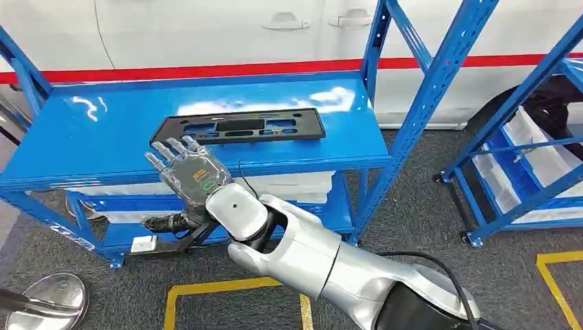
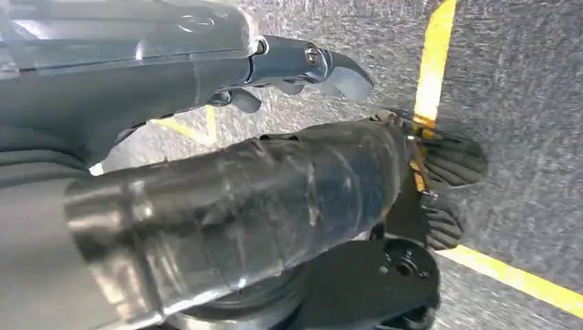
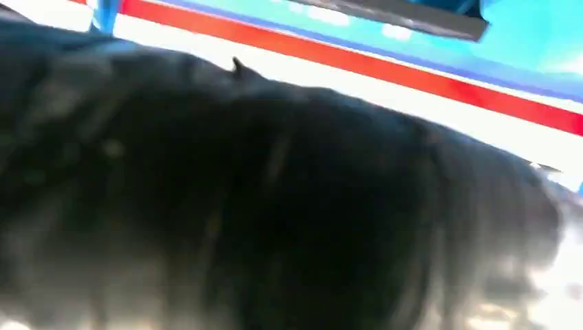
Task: Take the parts from the cabinet and place them on the table.
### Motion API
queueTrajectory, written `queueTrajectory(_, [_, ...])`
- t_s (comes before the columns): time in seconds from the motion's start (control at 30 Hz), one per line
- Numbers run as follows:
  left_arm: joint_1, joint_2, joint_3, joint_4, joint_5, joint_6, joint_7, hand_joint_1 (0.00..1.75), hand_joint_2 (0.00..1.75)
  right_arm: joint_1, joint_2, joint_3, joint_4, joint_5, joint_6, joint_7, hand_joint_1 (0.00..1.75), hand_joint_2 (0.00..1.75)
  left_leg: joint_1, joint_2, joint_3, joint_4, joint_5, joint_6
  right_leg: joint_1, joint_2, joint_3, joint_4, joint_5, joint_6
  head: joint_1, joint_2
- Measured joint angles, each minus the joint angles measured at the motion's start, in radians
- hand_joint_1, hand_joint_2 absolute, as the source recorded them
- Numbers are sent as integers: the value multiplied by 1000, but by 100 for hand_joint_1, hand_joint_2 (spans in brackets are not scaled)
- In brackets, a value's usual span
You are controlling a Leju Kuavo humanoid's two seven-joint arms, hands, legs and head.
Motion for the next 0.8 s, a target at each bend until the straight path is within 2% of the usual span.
queueTrajectory(0.03, [-3, 3, 0, 0, 0, 0, 0, 0, 0, -5, 0, 0, 0, 0, 0, 0, 0, 0, 4, -12, -4, -2, 3, -7, 5, -6, 6, -19, 6, -4, 2, 0])
queueTrajectory(0.07, [-3, 1, 0, 0, 0, 0, 0, 0, 0, -6, 0, 0, 0, 1, 0, 0, 0, 0, 11, -14, -7, -3, 4, -12, 8, -13, 9, -25, -2, -7, 3, 0])
queueTrajectory(0.1, [0, 1, 0, 0, 0, -1, 0, 0, 0, -7, 1, 0, 0, 3, 0, 0, 0, 0, 13, -18, -6, -10, 5, -19, 10, -18, 12, -29, -6, -10, 3, 0])
queueTrajectory(0.13, [1, 1, 0, 0, 0, -1, 0, 0, 0, -10, 2, 0, 0, 4, 0, 0, 0, 0, 7, -22, 2, -20, 7, -27, 7, -24, 24, -50, -1, -13, 3, 0])
queueTrajectory(0.17, [4, 0, 0, 0, 0, -1, 0, 0, 0, -11, 4, 0, 0, 5, -1, -1, 0, 0, 10, 9, -1, -6, -2, -24, -5, -32, 42, -75, 9, -9, 3, 0])
queueTrajectory(0.2, [3, 0, 0, 0, 0, -1, 2, 0, 0, -16, 4, 0, 0, 6, -1, -5, 0, 0, 6, 38, -17, 29, -22, -27, -5, -33, 53, -85, 9, -12, 2, 0])
queueTrajectory(0.23, [0, 0, 0, -1, 0, -3, 3, 0, 0, -19, 4, 0, 0, 7, -2, -10, 0, 0, 6, 47, -49, 92, -54, -31, -4, -41, 57, -86, 8, -15, 2, 0])
queueTrajectory(0.27, [-3, 0, 0, -1, 0, -3, 5, 0, 0, -18, 4, 0, 0, 8, -1, -12, 0, 0, 7, 50, -95, 174, -87, -35, -3, -49, 59, -84, 4, -15, 1, 0])
queueTrajectory(0.3, [-3, 0, 1, -1, 0, -2, 8, 0, 0, -15, 4, 1, 2, 8, -1, -13, 0, 0, 8, 51, -133, 238, -107, -40, -3, -60, 60, -82, 0, -16, 2, 0])
queueTrajectory(0.33, [-2, 0, 2, -1, 0, -1, 10, 0, 0, -13, 4, 1, 2, 8, -1, -14, 0, 0, 8, 53, -156, 271, -107, -43, -3, -67, 59, -79, -4, -15, 2, 0])
queueTrajectory(0.37, [-1, 0, 2, -1, 0, -1, 11, 0, 0, -13, 4, 1, 2, 8, 0, -17, 0, 0, 10, 56, -155, 256, -79, -48, -4, -74, 60, -73, -10, -11, 1, 0])
queueTrajectory(0.4, [0, 0, 2, 0, 0, 0, 12, 0, 0, -14, 4, 1, 2, 9, 0, -18, 0, 0, 12, 60, -131, 200, -38, -51, -6, -82, 62, -68, -17, -7, 2, 0])
queueTrajectory(0.43, [-1, 0, 1, 0, 0, 0, 13, 0, 0, -14, 4, 1, 2, 9, 0, -19, 0, 0, 15, 69, -89, 113, 11, -56, -9, -84, 64, -58, -26, 1, 2, 0])
queueTrajectory(0.47, [-2, 0, 1, -1, 0, 0, 13, 0, 0, -15, 4, 1, 1, 9, -2, -21, 0, 0, 21, 77, -46, 24, 42, -63, -12, -88, 64, -43, -38, 11, 2, 0])
queueTrajectory(0.5, [-3, -3, 2, -3, 0, 0, 13, 0, 0, -17, 4, 1, 1, 8, -5, -24, 0, 0, 11, 71, -35, 22, 19, -61, -2, -93, 53, -33, -48, 22, 0, 0])
queueTrajectory(0.53, [-1, 1, 2, -3, 0, -1, 13, 0, 0, -18, 4, 2, 1, 6, -7, -26, 0, 0, 14, 62, -40, 17, 24, -38, -2, -95, 52, -23, -52, 24, 3, 0])
queueTrajectory(0.6, [3, 1, 2, -3, 0, -1, 14, 0, 0, -19, 4, 2, 2, 6, -10, -30, 0, 0, 7, 61, -42, 22, 20, -27, -1, -97, 55, -27, -51, 26, 2, 0])
queueTrajectory(0.67, [5, 1, 2, -3, 0, -3, 14, 0, 0, -20, 4, 2, 2, 8, -9, -31, 0, 0, 8, 61, -38, 16, 22, -11, -9, -89, 53, -12, -64, 36, 2, 0])
queueTrajectory(0.7, [4, 1, 2, -3, 0, -3, 13, 0, 0, -22, 4, 2, 2, 8, -9, -31, 0, 0, 7, 61, -37, 16, 21, -6, -13, -80, 39, 23, -89, 40, 2, 0])
queueTrajectory(0.77, [2, 2, 2, -3, 0, -3, 13, 0, 0, -22, 4, 2, 2, 9, -9, -32, 0, 0, 4, 61, -39, 16, 20, -1, -13, -75, -32, 163, -158, 44, 2, 0])
queueTrajectory(0.8, [2, 2, 2, -3, 0, -3, 13, 0, 0, -20, 3, 2, 3, 9, -9, -32, 0, 0, 1, 61, -39, 16, 19, 2, -14, -74, -70, 234, -184, 44, 2, 0])
